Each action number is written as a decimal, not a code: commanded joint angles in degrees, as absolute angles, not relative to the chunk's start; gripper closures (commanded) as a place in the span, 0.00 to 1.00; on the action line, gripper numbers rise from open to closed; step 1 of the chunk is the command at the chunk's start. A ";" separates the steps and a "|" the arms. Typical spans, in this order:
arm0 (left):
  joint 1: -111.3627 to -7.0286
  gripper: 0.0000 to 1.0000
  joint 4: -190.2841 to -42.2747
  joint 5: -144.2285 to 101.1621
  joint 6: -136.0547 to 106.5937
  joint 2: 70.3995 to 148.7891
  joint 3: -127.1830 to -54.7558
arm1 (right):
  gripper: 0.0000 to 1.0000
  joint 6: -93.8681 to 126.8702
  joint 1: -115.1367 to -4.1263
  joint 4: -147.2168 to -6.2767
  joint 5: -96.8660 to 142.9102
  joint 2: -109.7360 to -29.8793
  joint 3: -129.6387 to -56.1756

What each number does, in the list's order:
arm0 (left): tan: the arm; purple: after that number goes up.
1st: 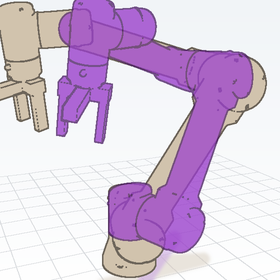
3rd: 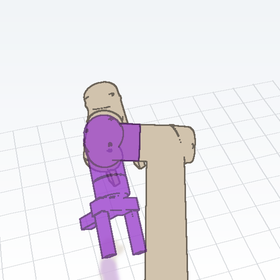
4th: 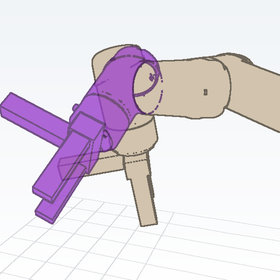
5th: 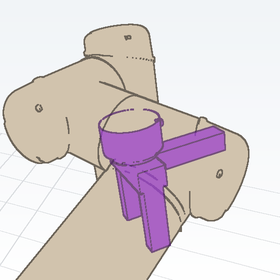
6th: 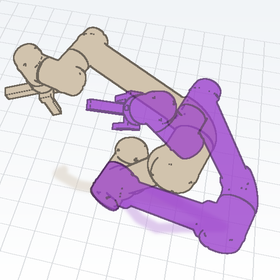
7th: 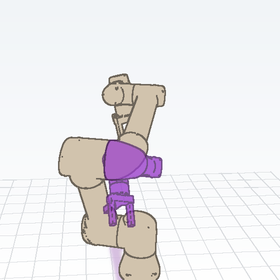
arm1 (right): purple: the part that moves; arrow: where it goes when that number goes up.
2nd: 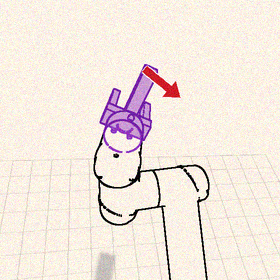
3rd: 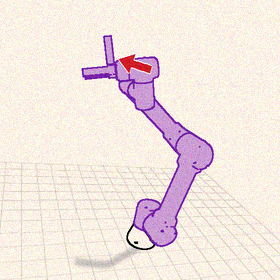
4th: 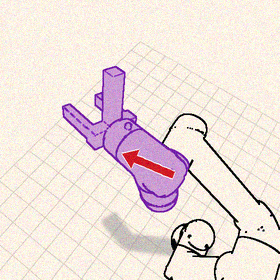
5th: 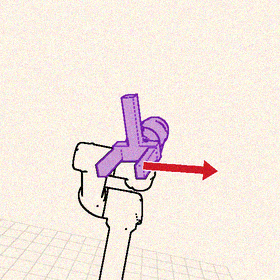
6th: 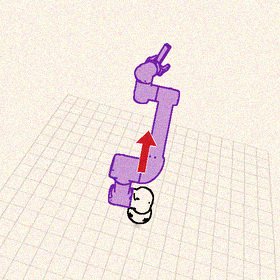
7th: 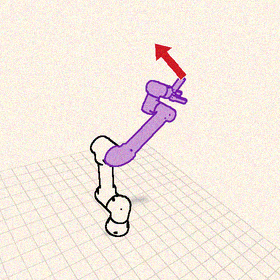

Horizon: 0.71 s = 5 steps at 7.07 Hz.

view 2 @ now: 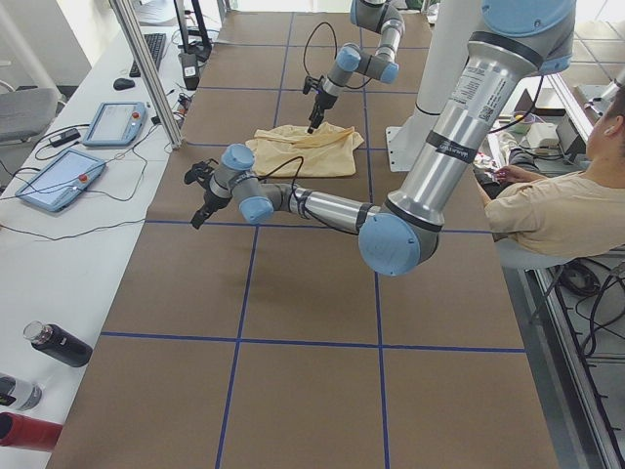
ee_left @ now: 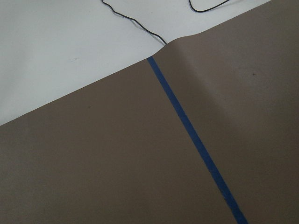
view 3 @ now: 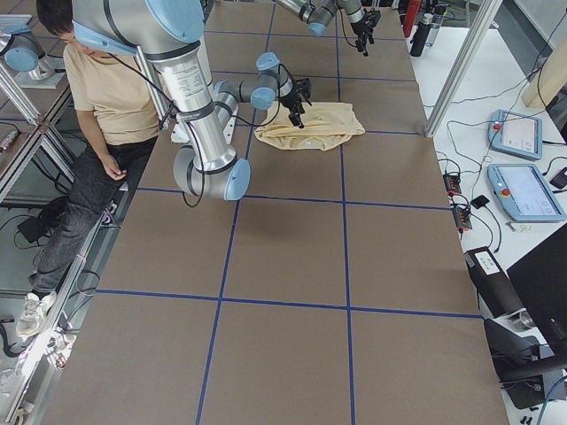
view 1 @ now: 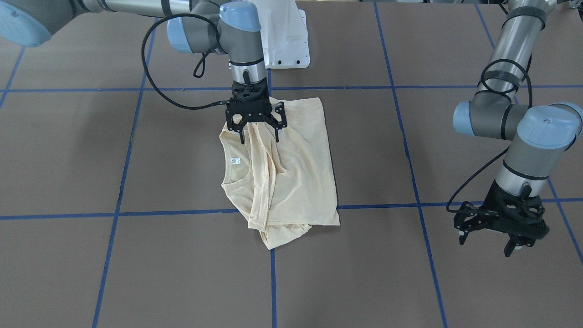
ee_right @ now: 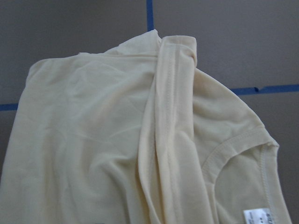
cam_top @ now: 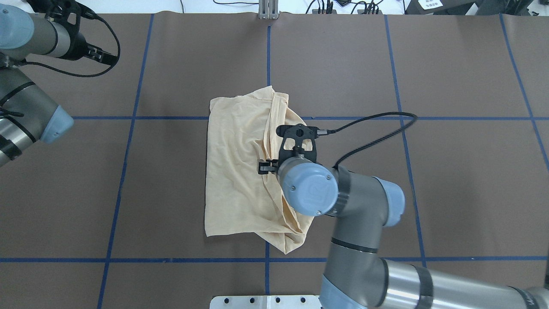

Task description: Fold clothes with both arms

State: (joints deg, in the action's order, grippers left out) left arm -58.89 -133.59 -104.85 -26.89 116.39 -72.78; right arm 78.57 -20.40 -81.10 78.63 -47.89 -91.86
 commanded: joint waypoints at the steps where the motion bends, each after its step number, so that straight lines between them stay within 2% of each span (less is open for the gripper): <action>1: -58.89 0.00 -133.59 -104.85 -26.89 116.37 -72.77 | 0.32 77.36 -21.27 -81.03 80.41 -43.94 -86.22; 3: -58.89 0.00 -133.59 -104.85 -26.89 116.37 -72.69 | 0.48 76.99 -21.27 -81.04 80.60 -45.17 -86.22; 4: -58.89 0.00 -133.59 -104.85 -26.89 116.37 -72.69 | 0.49 76.99 -21.18 -81.12 81.12 -45.61 -86.13; 5: -58.89 0.00 -133.59 -104.85 -26.89 116.37 -72.69 | 0.57 76.99 -21.18 -81.04 81.38 -45.70 -86.22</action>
State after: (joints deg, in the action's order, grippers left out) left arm -58.89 -133.59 -104.86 -26.90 116.37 -72.69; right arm 77.02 -21.21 -81.08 81.00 -45.43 -86.21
